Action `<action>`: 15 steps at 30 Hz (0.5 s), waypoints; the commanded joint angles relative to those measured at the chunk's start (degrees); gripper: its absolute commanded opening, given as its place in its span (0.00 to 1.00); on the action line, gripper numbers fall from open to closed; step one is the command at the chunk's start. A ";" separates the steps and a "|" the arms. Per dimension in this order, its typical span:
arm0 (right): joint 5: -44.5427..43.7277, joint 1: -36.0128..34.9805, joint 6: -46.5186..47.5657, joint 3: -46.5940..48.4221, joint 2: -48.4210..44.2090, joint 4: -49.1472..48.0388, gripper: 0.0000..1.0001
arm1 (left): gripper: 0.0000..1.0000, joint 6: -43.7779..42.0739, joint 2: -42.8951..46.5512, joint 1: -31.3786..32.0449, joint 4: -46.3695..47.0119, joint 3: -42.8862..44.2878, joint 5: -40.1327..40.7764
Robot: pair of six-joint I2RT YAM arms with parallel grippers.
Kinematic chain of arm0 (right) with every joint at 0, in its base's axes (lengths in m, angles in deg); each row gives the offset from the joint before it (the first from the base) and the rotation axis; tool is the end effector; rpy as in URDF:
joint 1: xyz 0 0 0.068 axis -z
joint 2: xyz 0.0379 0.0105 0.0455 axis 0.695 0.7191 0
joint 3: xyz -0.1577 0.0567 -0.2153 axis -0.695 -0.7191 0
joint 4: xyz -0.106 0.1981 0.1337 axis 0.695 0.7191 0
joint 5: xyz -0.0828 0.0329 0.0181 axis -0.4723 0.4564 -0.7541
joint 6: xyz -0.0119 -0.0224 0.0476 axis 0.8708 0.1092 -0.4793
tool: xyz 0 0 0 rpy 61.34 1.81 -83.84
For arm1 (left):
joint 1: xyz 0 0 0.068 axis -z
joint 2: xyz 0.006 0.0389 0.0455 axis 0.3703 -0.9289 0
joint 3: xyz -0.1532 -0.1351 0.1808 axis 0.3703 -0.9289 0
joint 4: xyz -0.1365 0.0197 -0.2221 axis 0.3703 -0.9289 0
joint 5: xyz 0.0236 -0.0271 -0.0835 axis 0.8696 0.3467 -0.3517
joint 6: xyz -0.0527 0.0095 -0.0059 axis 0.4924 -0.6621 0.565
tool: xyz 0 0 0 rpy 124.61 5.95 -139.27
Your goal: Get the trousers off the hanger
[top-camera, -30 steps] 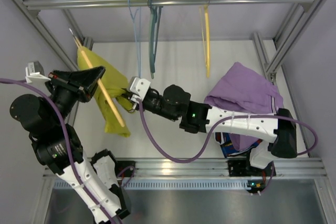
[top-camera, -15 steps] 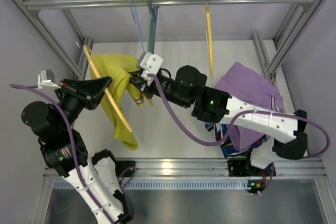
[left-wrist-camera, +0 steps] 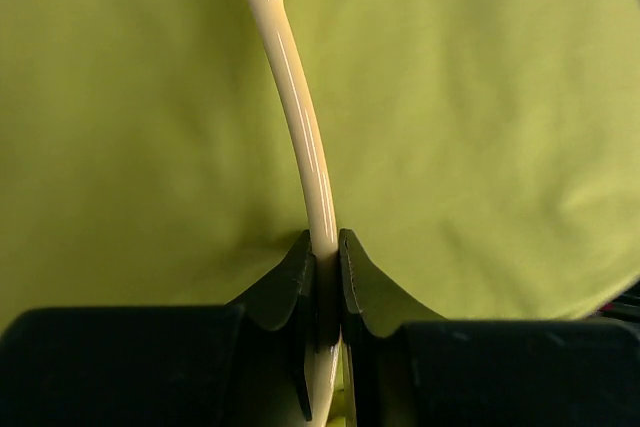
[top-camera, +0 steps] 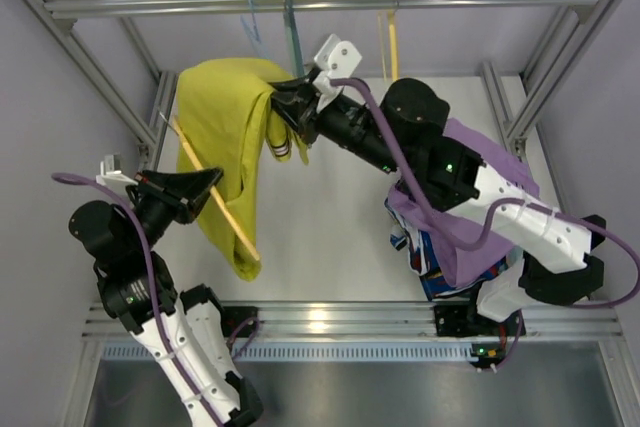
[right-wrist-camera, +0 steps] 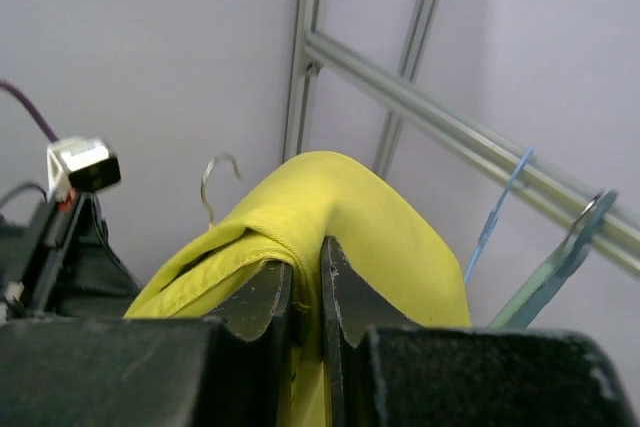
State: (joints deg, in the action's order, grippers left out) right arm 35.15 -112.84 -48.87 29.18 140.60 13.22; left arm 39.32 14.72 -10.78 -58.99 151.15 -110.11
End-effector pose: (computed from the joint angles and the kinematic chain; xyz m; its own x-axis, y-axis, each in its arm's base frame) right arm 0.1167 0.2871 0.5541 0.2753 0.1210 -0.9537 -0.8351 0.5215 -0.1749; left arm 0.0592 0.0023 0.4197 -0.4128 -0.8728 -0.2606 0.0786 0.2509 -0.9648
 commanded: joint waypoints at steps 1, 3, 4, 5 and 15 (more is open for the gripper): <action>-1.68 1.05 0.93 11.18 -3.51 -17.48 0.00 | 0.00 -7.78 1.61 -0.09 -3.06 -1.96 2.21; -1.50 1.05 1.46 12.60 -3.42 -18.00 0.00 | 0.00 -9.00 1.97 -0.01 -3.68 -2.75 2.39; -1.50 1.05 2.16 13.91 -3.42 -18.70 0.00 | 0.00 -9.54 2.32 -0.01 -4.20 -2.93 2.56; -1.59 1.05 2.60 14.45 -3.51 -19.06 0.00 | 0.00 -10.06 2.49 -0.01 -5.08 -3.63 2.65; -3.35 1.40 9.19 17.44 -7.20 -22.22 0.00 | 0.00 -14.19 3.64 -0.09 -8.07 -7.06 4.32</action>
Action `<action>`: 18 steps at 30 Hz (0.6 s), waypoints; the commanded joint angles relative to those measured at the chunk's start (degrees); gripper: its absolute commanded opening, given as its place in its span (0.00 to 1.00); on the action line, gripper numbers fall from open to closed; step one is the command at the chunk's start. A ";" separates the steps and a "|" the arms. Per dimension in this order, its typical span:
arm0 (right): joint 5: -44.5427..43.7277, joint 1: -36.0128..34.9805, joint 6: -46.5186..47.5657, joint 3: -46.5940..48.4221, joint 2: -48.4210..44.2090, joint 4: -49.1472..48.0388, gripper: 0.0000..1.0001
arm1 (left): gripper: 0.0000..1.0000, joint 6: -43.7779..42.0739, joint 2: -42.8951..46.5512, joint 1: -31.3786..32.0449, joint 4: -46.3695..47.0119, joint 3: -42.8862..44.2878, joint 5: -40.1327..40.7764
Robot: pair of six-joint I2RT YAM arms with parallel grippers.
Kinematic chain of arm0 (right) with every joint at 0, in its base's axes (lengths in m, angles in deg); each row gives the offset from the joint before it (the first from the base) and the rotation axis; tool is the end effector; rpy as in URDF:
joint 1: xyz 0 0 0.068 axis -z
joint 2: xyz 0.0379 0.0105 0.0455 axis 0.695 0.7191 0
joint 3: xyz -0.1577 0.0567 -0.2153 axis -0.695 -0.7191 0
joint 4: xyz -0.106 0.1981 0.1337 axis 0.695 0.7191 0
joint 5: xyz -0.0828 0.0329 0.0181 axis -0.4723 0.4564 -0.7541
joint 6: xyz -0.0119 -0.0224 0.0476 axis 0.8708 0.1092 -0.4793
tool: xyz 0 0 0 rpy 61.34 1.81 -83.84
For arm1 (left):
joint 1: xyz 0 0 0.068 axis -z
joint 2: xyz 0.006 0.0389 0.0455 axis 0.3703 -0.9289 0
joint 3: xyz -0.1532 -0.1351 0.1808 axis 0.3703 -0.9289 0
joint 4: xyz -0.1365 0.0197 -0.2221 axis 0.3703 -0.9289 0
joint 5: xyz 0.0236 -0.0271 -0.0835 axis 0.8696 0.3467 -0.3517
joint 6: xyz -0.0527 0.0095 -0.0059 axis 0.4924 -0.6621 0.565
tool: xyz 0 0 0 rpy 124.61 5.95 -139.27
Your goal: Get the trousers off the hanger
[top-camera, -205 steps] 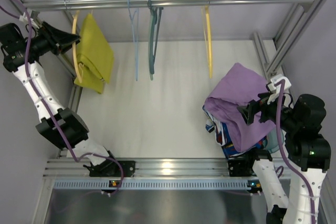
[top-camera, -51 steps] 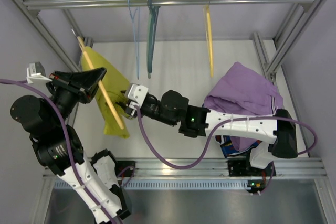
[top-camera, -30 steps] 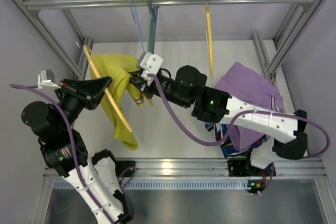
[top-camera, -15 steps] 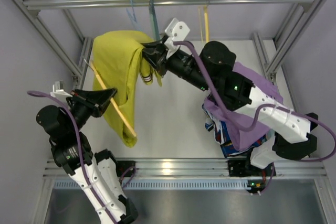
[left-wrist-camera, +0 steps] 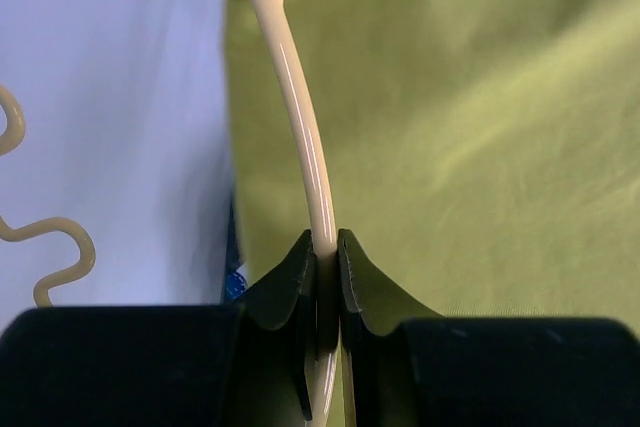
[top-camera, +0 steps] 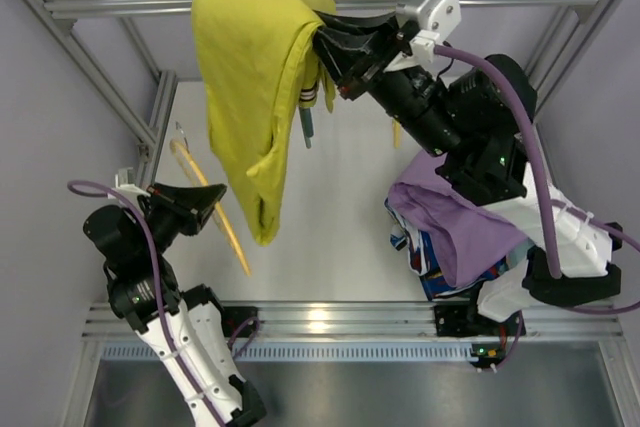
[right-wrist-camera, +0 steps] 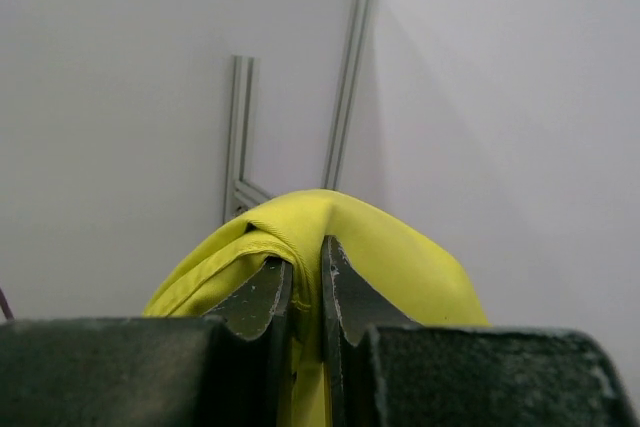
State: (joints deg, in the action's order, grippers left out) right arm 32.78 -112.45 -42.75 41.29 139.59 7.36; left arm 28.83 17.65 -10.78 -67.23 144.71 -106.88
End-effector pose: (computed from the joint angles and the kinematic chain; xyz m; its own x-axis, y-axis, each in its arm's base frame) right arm 0.0983 0.2311 0.6287 0.4646 0.3244 -0.8239 -0.7508 0.6376 -0.1723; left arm 0.0614 0.0051 0.3777 -0.4076 -0.8711 -0.2741 -0.0329 0.3140 -0.9489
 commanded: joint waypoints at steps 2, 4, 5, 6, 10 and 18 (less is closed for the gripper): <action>-0.90 2.50 2.99 5.68 -7.33 -16.45 0.00 | 0.00 -3.88 0.80 -0.10 0.16 -1.76 1.44; -1.08 4.16 2.46 5.77 -8.21 -16.19 0.00 | 0.00 -4.32 0.71 -0.10 0.16 -2.37 1.70; -0.99 4.70 2.29 5.68 -9.18 -15.76 0.00 | 0.00 -4.50 0.80 -0.10 0.16 -2.46 1.79; -0.90 5.14 1.94 5.16 -9.79 -15.23 0.00 | 0.00 -4.76 0.71 -0.10 0.16 -2.55 1.79; -1.78 11.18 -1.49 2.35 -14.10 -13.21 0.00 | 0.00 -5.55 0.80 -0.10 0.16 -2.55 1.53; -2.31 27.62 -10.79 -6.43 -27.63 -8.29 0.00 | 0.00 -6.08 0.80 -0.10 0.25 -3.25 0.82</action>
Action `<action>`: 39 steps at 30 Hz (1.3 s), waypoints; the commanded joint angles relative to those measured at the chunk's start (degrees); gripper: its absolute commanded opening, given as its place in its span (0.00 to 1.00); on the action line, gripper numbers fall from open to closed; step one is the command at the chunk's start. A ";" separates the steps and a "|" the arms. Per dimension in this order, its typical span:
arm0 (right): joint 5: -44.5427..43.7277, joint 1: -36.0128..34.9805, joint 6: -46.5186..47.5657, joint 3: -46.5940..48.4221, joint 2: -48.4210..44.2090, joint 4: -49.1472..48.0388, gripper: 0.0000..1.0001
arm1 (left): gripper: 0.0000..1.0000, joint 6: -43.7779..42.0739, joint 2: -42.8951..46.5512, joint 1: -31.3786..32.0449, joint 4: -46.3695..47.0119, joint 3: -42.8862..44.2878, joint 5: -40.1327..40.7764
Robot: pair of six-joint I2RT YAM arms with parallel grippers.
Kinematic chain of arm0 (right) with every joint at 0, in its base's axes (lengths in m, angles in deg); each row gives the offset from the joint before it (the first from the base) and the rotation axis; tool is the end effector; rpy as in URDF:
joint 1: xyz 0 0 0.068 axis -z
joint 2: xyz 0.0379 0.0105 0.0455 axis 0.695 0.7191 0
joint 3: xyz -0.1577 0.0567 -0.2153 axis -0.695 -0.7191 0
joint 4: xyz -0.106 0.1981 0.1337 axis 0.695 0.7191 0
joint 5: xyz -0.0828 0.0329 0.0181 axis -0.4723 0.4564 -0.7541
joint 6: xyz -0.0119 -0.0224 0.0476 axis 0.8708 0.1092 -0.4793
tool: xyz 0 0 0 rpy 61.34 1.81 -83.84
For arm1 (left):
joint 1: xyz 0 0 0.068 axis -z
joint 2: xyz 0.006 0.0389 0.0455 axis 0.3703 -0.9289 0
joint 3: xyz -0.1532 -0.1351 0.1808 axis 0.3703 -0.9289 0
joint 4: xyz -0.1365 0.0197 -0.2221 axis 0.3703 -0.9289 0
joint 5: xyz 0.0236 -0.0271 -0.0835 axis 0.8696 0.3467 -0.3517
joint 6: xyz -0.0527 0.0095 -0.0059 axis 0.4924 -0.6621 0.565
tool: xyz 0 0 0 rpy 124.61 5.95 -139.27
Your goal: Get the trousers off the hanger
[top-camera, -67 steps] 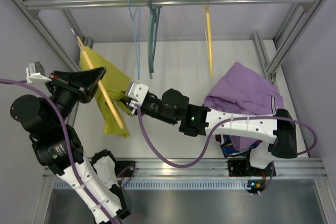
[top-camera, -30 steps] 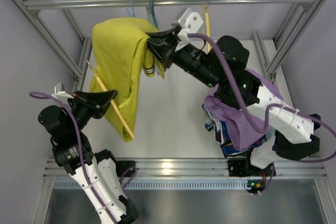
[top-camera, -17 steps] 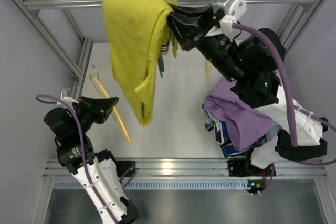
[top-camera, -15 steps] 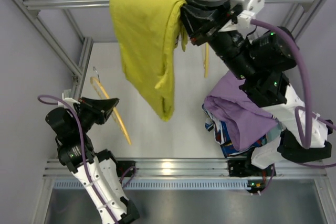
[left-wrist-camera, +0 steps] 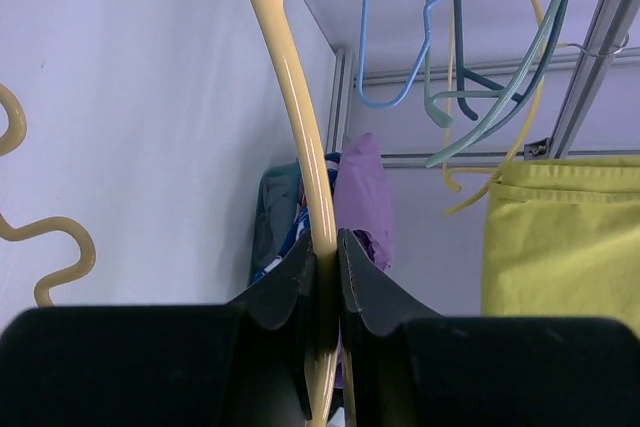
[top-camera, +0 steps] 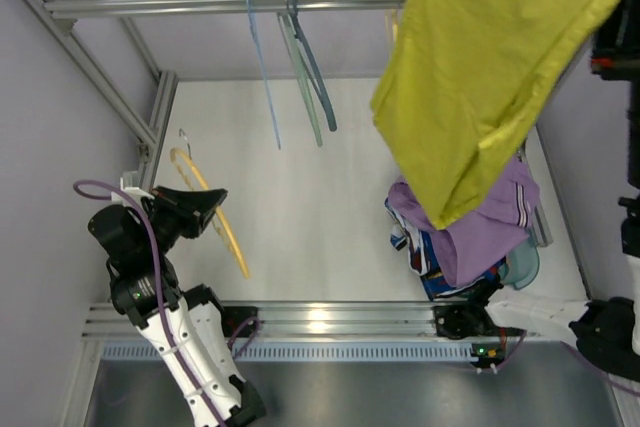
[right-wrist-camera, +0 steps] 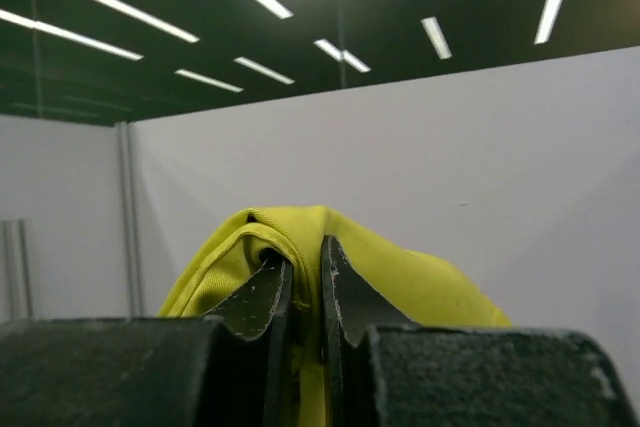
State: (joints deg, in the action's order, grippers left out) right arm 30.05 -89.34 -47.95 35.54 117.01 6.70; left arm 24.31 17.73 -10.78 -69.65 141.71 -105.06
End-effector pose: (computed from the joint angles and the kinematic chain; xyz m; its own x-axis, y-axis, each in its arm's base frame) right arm 0.0528 0.0418 0.6630 0.6666 0.3544 -0.6558 -0.4503 0.8925 0.0247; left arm 0.0666 0.0092 0.3592 -0.4093 -0.8691 -0.2779 -0.0897 0.3414 -0.9356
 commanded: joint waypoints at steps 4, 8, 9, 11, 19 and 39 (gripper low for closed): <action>-0.44 15.31 -7.63 -4.91 -11.38 -5.43 0.00 | 0.00 -2.08 0.71 -0.18 2.59 0.71 -1.95; -4.40 23.42 -5.09 -8.69 -17.70 -4.64 0.00 | 0.00 -2.79 0.36 -0.18 2.68 2.55 -3.01; -4.93 24.83 -3.52 -10.26 -18.76 -3.94 0.00 | 0.00 -2.79 0.19 -0.18 2.68 2.90 -3.19; -6.16 28.78 -2.62 -11.85 -21.74 -2.80 0.00 | 0.00 -2.52 0.27 -0.18 2.59 3.69 -3.27; -10.64 40.29 0.98 -20.03 -29.40 7.39 0.00 | 0.00 -2.08 0.18 -0.18 2.68 6.07 -4.86; -6.37 43.65 2.42 -46.93 -23.26 7.31 0.00 | 0.00 -3.40 -1.22 -0.01 2.59 14.15 -5.65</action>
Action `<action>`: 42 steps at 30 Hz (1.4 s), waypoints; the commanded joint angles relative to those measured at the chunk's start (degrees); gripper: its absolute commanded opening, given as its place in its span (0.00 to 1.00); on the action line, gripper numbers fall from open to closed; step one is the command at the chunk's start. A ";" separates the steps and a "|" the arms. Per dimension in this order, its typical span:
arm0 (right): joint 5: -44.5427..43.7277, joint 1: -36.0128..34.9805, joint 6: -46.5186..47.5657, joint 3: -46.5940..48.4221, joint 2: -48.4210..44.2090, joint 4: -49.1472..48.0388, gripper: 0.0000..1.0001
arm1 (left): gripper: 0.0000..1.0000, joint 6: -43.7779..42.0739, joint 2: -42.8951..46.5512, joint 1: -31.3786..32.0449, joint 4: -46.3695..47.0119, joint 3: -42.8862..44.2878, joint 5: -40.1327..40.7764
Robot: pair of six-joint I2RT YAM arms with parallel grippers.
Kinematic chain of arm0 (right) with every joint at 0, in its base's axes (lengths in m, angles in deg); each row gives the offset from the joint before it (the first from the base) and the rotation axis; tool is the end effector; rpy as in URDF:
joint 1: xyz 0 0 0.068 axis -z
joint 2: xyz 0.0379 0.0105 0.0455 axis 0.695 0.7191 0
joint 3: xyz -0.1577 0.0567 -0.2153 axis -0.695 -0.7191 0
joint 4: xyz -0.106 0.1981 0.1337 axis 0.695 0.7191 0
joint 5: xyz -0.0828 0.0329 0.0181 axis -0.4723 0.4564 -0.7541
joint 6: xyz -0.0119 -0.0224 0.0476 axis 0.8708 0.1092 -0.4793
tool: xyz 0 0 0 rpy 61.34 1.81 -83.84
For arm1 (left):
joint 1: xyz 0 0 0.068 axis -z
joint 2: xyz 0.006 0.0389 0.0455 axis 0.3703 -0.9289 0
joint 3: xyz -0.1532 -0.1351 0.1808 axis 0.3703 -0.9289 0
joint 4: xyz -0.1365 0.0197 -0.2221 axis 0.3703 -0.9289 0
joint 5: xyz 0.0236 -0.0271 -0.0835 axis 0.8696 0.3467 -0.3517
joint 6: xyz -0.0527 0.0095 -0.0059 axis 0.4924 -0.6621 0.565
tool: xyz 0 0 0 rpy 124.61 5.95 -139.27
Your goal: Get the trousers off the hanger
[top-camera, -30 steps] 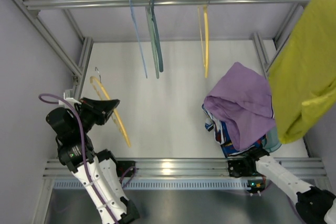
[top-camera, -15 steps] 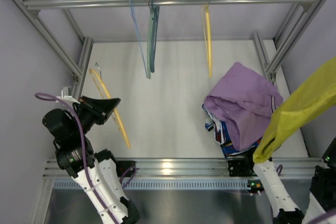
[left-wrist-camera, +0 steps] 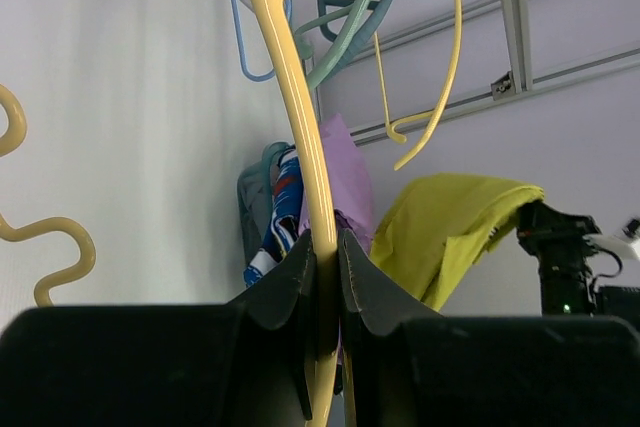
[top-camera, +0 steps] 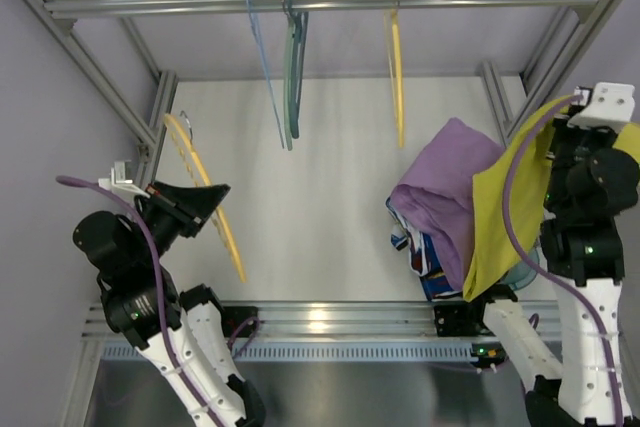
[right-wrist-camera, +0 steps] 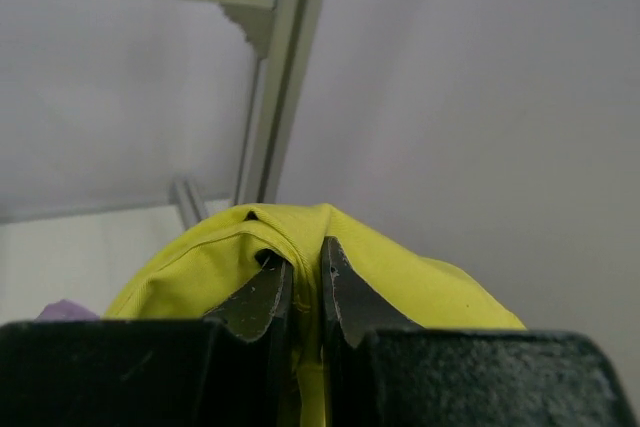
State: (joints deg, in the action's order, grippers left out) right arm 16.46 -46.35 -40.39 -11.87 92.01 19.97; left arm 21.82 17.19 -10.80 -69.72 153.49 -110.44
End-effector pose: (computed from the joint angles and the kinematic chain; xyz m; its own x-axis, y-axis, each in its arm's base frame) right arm 0.0940 -0.0123 0.4769 0.1015 -0.3149 -0.9437 0.4634 0.8543 -0.2352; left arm 0.0401 -0.0100 0.4137 -0.4176 -0.7829 -0.4612 0.1268 0.4524 -0.8827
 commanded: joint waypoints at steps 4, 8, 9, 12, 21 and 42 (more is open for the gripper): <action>14.17 0.66 -11.23 -0.13 5.78 -1.13 0.00 | 0.00 -0.74 -1.29 -0.07 2.83 4.48 0.34; 18.85 0.22 -12.99 -1.89 8.86 5.01 0.00 | 0.00 1.37 -2.78 -0.07 7.57 5.62 -1.41; 20.86 0.22 -12.65 -2.07 9.48 6.86 0.00 | 0.00 1.55 -3.39 -0.07 8.19 6.58 -1.85; 21.40 0.13 -12.73 -3.12 11.15 13.53 0.00 | 0.00 1.20 -6.46 -0.07 8.19 7.30 -4.04; 31.77 0.22 -8.34 -9.36 15.63 27.09 0.00 | 0.00 -13.73 -11.48 -0.16 8.19 12.30 -12.81; 44.42 0.48 -7.37 4.25 21.70 36.85 0.99 | 0.00 -23.06 -34.32 0.01 8.19 25.04 -19.79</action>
State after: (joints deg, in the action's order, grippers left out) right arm 58.64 -46.48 -47.99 -11.63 113.98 53.04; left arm 0.94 -15.97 -10.80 -65.30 173.93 -127.64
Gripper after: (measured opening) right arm 0.965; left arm 0.154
